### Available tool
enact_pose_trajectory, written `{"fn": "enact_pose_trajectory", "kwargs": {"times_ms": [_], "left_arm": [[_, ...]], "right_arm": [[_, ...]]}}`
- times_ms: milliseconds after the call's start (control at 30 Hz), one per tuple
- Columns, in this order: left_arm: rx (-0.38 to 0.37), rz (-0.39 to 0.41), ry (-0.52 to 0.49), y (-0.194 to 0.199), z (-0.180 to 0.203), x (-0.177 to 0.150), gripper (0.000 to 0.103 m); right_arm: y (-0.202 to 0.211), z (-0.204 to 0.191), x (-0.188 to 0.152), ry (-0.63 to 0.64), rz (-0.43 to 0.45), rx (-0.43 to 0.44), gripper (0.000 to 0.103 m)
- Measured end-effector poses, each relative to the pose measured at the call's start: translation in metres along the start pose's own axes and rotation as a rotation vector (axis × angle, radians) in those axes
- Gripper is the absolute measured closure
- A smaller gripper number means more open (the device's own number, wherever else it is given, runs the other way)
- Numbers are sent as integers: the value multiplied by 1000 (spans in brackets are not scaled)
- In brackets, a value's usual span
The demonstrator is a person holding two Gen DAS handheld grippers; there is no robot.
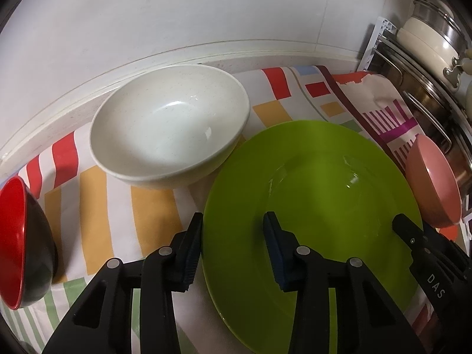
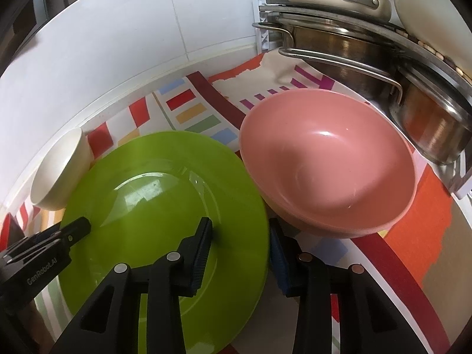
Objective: Organize plates and bowls
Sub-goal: 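Close both grippers on the rim of the lime-green plate, then lift the green plate with both grippers and carry it over the blue-floral plates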
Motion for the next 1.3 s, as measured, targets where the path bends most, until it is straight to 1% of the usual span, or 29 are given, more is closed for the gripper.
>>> {"fn": "enact_pose_trajectory", "kwargs": {"times_ms": [367, 633, 1000, 1300], "left_arm": [[17, 13, 4, 24, -8, -21, 64], [21, 19, 33, 44, -19, -41, 64], [52, 91, 105, 103, -48, -69, 64], [107, 153, 187, 155, -89, -94, 64]], "right_arm": [[26, -10, -15, 46, -4, 10, 64], [46, -18, -30, 87, -8, 9, 65], [92, -49, -41, 166, 58, 53, 65], [132, -90, -54, 260, 106, 132, 64]]}}
Point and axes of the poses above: each gripper's, at about its wrist camera, not at the fingertips, and y roughly against the way its jaws point, z to its right, x to its top, the point moved 6 cm from there along -y, roughly the way its jaws point, and after that the axes turned 1 degree about -z, right-handed, at the moved point
